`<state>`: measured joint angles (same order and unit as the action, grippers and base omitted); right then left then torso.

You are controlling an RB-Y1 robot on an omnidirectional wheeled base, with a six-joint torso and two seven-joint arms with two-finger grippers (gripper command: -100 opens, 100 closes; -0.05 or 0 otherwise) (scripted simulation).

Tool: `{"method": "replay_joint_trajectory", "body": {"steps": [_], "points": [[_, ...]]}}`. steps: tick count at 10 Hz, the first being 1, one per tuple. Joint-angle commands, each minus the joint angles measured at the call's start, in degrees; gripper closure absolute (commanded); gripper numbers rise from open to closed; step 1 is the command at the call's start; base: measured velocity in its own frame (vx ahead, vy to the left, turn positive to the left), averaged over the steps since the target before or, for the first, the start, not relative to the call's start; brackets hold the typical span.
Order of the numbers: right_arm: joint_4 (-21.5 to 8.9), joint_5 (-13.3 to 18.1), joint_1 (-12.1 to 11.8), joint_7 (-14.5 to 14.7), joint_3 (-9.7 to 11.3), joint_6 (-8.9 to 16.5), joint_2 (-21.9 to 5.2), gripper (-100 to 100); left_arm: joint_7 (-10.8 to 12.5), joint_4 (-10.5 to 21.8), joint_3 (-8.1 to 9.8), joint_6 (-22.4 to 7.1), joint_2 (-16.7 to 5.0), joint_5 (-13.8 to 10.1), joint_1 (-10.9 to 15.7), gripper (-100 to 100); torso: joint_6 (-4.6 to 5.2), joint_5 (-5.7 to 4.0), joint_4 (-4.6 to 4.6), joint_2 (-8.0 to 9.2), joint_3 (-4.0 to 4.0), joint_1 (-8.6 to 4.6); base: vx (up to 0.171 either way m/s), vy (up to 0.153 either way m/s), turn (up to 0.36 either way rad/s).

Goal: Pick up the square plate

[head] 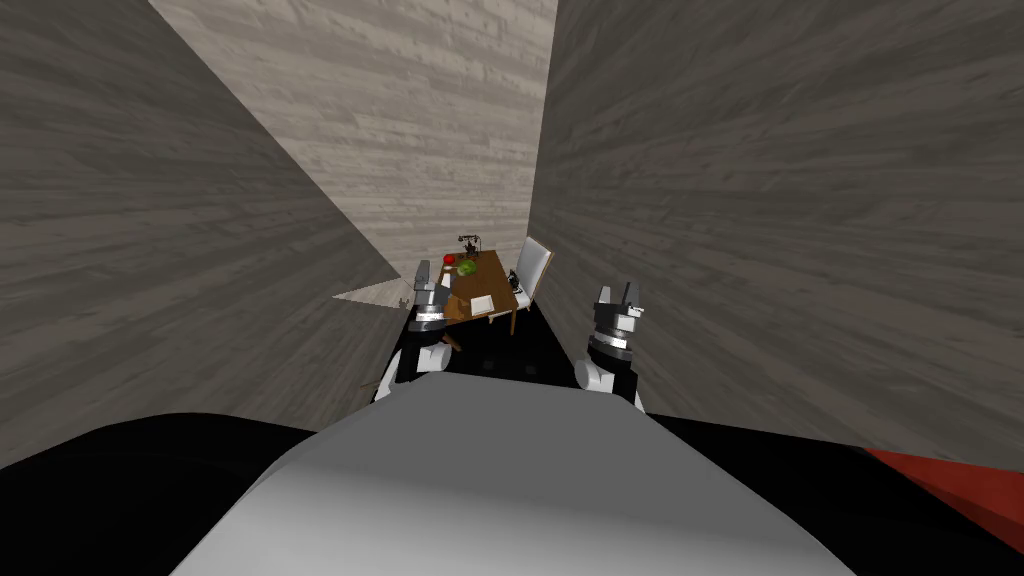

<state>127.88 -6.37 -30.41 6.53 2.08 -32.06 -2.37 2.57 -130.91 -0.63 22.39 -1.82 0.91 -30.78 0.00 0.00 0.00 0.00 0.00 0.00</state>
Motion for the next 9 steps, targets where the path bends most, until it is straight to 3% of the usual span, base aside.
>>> {"method": "replay_joint_trajectory", "body": {"steps": [1, 9], "points": [[0.00, 0.00, 0.00, 0.00, 0.00, 0.00, 0.00, 0, -0.09, 1.71, 0.12, -0.10, -2.21, -0.06, 0.19, -100, 0.00, 0.00, 0.00, 0.00, 0.00, 0.00, 0.024, -0.006, 0.033], [0.00, 0.00, -0.01, 0.00, 0.00, 0.00, 0.00, 0, -0.69, 15.28, 1.14, -1.68, -6.28, -0.43, 1.20, -100, 0.00, -0.02, -0.06, -0.27, -0.16, -0.10, 0.059, -0.023, 0.057]]}}
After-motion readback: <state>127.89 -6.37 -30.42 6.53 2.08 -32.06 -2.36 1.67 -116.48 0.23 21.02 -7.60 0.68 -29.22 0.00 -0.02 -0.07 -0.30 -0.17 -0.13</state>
